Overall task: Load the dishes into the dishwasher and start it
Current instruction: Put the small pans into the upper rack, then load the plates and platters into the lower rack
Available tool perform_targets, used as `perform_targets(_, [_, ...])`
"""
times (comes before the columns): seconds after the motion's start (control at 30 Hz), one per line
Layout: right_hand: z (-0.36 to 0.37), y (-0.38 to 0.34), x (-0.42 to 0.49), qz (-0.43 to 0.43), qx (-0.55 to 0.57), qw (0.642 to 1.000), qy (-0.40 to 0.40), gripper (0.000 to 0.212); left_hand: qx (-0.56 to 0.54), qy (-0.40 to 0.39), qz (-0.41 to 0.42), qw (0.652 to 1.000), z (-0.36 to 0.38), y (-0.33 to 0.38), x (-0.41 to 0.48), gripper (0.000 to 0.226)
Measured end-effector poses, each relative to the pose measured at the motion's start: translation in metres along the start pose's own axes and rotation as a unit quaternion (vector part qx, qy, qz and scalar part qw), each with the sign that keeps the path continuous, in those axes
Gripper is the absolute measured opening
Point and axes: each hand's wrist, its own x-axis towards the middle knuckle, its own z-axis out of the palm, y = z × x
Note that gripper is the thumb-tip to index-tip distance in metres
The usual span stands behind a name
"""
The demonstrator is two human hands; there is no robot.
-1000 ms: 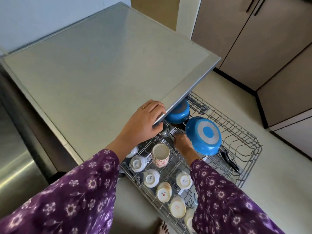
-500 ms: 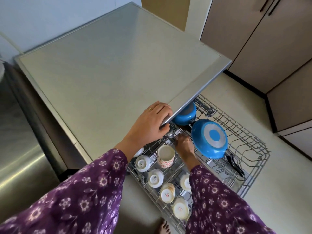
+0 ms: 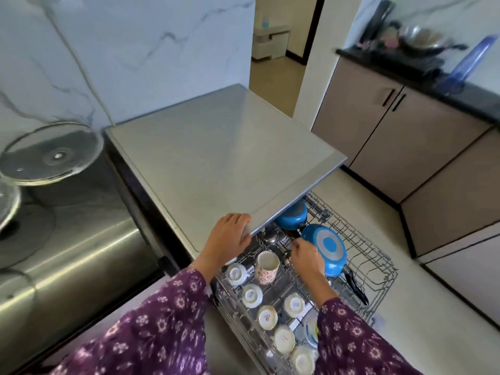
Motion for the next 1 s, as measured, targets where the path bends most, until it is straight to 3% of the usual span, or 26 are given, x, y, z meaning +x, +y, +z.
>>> perform_targets(0.13, [-0.026,-0.042,-0.034,-0.066,0.033,0.996,0.054,0.016,-0.017,0.021,-0.069,0.997,-0.046,-0.011,-0.039,0.034])
perform_targets(0.27, [-0.046,-0.121,-0.065,-0.185,0.086,0.971,0.122,0.01,-0.025,0.1,-0.124,0.987,-0.113,-0.03,-0.084,0.034])
perform_targets(0.43, [-0.054,-0.249,-0.105,-0.287,0.104,0.945,0.121,0.005,-0.001,0.203,-0.206,0.957,-0.199,-0.072,-0.154,0.031])
perform_targets(0.77, [-0.003,-0.472,-0.224,-0.472,0.105,0.875,-0.006,0.013,0.082,0.307,-0.325,0.891,-0.339,-0.159,-0.341,0.028])
perform_targets(1.0, [0.071,-0.574,-0.317,-0.57,0.068,0.81,-0.12,0.014,0.114,0.34,-0.44,0.824,-0.379,-0.189,-0.492,0.032])
